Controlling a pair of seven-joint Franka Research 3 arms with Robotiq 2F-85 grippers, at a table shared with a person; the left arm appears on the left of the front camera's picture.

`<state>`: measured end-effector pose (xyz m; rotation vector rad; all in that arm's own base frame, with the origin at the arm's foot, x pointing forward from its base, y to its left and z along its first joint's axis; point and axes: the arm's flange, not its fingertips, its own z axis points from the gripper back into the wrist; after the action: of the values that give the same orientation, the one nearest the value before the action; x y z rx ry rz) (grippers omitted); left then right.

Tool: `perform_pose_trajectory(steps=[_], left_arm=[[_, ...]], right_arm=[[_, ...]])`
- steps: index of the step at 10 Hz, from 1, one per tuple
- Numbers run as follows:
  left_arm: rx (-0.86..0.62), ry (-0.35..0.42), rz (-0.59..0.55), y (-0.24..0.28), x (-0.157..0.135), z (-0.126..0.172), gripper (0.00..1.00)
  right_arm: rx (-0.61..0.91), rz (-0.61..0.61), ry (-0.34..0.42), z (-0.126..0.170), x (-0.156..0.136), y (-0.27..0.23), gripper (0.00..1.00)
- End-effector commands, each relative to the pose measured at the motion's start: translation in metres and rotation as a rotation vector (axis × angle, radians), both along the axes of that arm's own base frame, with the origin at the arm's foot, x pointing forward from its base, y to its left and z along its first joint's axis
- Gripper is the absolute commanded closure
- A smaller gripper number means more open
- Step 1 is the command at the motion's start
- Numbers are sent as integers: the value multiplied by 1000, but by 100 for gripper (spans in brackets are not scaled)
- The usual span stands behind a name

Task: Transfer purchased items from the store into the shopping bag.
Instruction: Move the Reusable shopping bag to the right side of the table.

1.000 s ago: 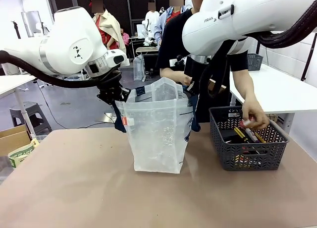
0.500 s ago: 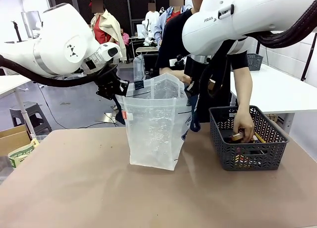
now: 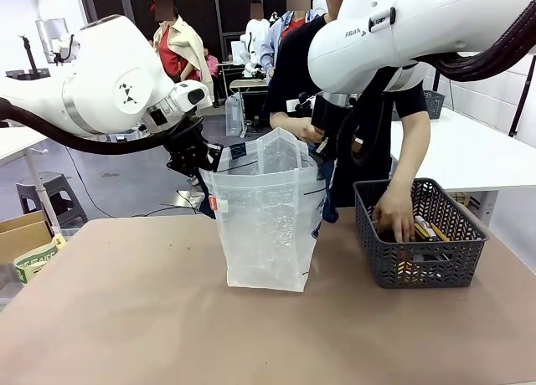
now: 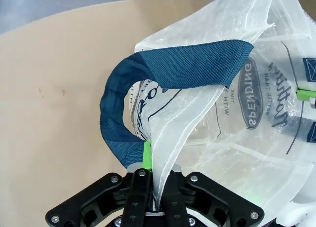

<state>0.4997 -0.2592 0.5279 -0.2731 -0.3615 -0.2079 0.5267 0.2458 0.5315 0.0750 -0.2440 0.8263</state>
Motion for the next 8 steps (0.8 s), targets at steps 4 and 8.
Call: perform_pose_trajectory(steps=[4, 8], left_arm=[[-1, 34, 0, 0, -1, -5, 100], [14, -1, -55, -3, 0, -11, 100]], right_arm=[[-4, -4, 2, 0, 1, 0, 100], [-4, -4, 2, 0, 1, 0, 100]])
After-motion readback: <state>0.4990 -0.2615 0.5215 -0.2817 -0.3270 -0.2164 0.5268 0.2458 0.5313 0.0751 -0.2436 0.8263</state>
